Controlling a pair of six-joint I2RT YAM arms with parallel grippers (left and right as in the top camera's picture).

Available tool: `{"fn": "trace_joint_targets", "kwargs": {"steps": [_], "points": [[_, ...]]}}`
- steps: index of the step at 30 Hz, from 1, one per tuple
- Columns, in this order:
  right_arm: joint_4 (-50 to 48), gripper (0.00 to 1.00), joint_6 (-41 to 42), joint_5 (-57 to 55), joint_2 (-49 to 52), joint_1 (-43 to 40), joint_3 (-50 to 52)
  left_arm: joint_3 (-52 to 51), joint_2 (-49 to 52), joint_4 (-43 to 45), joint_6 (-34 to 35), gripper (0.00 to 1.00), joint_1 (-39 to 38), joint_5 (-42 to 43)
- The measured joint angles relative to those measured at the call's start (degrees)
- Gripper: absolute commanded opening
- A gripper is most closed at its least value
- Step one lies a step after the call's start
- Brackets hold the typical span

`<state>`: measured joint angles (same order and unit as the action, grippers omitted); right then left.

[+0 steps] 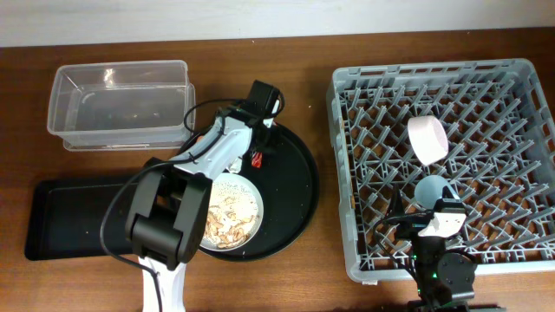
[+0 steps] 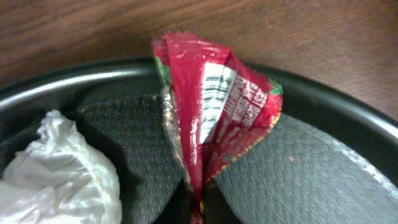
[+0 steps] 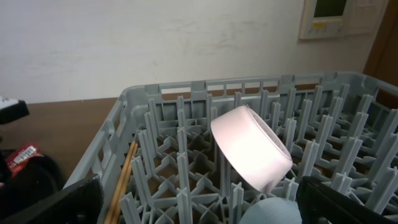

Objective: Sort waste into correct bins and load items into the dishwasher rack
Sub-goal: 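Carry the red wrapper to the clear bin and release it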

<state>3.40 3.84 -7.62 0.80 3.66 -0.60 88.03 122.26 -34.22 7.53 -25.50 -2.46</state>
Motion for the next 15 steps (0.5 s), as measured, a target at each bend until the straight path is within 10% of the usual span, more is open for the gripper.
{"fn": "trace_joint_targets", "kwargs": {"steps": [15], "points": [[0.0, 0.98, 0.0, 0.0, 0.0, 0.0, 0.0, 8.3, -17.7, -23.9, 8.4, 0.01, 12.1, -6.6]]}}
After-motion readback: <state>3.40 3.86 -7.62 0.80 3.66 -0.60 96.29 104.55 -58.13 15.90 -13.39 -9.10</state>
